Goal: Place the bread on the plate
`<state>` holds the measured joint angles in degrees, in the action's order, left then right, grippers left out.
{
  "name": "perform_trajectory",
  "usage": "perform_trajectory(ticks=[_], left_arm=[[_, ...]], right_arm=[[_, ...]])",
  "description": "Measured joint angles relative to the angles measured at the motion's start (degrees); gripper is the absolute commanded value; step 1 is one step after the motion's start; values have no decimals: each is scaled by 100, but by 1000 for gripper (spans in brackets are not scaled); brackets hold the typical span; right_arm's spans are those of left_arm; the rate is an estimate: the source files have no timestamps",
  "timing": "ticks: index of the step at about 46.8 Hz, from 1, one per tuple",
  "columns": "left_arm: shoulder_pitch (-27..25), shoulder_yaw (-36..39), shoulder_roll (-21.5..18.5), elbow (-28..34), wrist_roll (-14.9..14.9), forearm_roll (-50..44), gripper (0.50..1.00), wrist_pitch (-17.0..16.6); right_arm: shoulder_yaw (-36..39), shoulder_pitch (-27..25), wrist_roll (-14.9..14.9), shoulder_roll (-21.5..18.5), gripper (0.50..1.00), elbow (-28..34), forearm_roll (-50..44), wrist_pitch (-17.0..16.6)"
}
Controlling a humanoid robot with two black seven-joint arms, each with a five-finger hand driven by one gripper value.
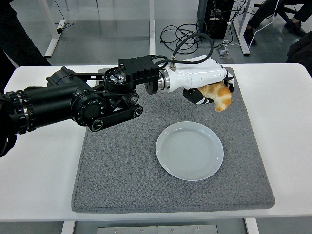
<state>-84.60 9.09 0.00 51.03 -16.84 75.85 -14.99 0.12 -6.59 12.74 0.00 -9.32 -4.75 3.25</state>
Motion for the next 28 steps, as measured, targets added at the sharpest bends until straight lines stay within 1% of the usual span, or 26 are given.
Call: perform_trajectory(ticks=[9,18,28], left_arm=[[112,353,0,98,-4,18,500,-1],[277,431,0,292,-108,18,500,-8],[388,648,0,356,-126,56,500,-7]], right_arm=[[0,0,0,0,1000,0,0,0],[2,0,0,0,1000,0,0,0],[-1,0,0,0,1000,0,0,0]])
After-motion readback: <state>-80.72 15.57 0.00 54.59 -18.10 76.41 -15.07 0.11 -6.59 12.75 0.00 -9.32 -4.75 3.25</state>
